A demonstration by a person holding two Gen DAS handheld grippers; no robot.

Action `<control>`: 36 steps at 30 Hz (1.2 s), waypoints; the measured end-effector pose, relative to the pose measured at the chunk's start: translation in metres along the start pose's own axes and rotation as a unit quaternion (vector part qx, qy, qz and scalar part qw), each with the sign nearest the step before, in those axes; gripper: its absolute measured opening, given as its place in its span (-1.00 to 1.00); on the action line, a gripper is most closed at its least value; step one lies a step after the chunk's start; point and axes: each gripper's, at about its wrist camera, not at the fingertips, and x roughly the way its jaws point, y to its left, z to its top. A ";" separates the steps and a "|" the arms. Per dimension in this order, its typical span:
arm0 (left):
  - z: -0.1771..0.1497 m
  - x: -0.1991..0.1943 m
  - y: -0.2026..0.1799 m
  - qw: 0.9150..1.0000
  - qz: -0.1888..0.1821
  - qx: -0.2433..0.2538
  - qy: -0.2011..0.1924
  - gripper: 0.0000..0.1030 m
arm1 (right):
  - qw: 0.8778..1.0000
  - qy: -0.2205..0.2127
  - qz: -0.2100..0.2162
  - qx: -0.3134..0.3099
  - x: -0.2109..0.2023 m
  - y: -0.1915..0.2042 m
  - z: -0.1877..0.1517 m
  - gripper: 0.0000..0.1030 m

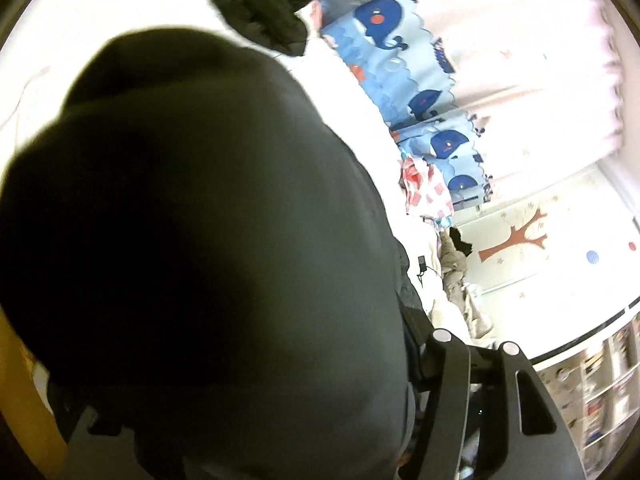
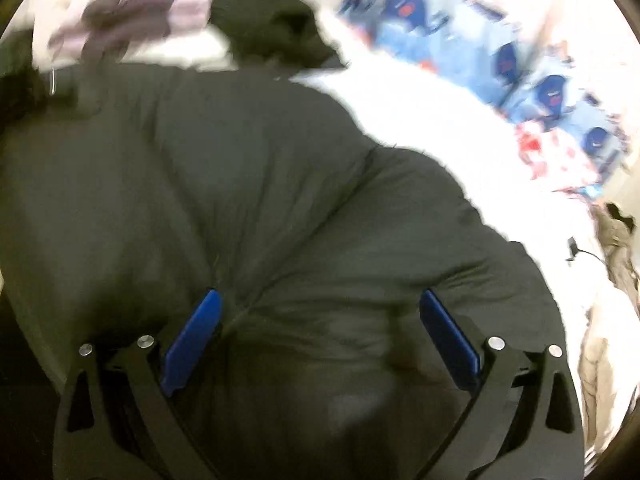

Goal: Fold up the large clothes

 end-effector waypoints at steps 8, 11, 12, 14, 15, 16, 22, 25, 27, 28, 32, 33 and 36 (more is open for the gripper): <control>-0.026 0.002 -0.086 0.990 0.023 0.136 -0.005 0.12 | 0.994 -0.008 0.083 0.064 -0.009 -0.043 -0.006 0.88; -0.038 0.004 -0.111 0.984 0.030 0.176 -0.005 0.12 | 0.980 -0.027 0.153 0.123 -0.022 -0.071 -0.018 0.88; -0.044 0.007 -0.125 0.980 0.035 0.198 -0.003 0.12 | 0.972 -0.038 0.181 0.145 -0.029 -0.084 -0.023 0.88; -0.052 0.015 -0.143 0.973 0.042 0.226 0.000 0.12 | 0.955 -0.059 0.225 0.184 -0.043 -0.106 -0.035 0.88; -0.060 0.026 -0.156 0.968 0.047 0.248 0.004 0.12 | 0.944 -0.071 0.246 0.209 -0.050 -0.122 -0.043 0.88; -0.062 0.031 -0.171 0.963 0.052 0.266 0.008 0.12 | 0.934 -0.085 0.259 0.232 -0.058 -0.139 -0.052 0.88; -0.118 0.072 -0.237 0.916 0.071 0.391 0.051 0.12 | 0.872 -0.161 0.286 0.364 -0.104 -0.243 -0.105 0.88; -0.160 0.105 -0.262 0.887 0.068 0.450 0.085 0.12 | 0.840 -0.203 0.277 0.420 -0.145 -0.285 -0.132 0.88; -0.192 0.128 -0.272 0.864 0.069 0.487 0.109 0.12 | 0.838 -0.231 0.259 0.422 -0.174 -0.312 -0.132 0.88; -0.209 0.140 -0.277 0.852 0.069 0.504 0.122 0.12 | 0.843 -0.238 0.251 0.413 -0.187 -0.322 -0.127 0.88; -0.270 0.175 -0.287 0.803 0.072 0.570 0.160 0.12 | 0.884 -0.236 0.211 0.345 -0.222 -0.333 -0.091 0.88; -0.266 0.191 -0.287 0.795 0.071 0.579 0.165 0.12 | 0.895 -0.228 0.198 0.329 -0.226 -0.327 -0.085 0.88; -0.282 0.194 -0.284 0.779 0.066 0.598 0.176 0.12 | 0.948 -0.139 0.104 0.268 -0.192 -0.306 -0.057 0.88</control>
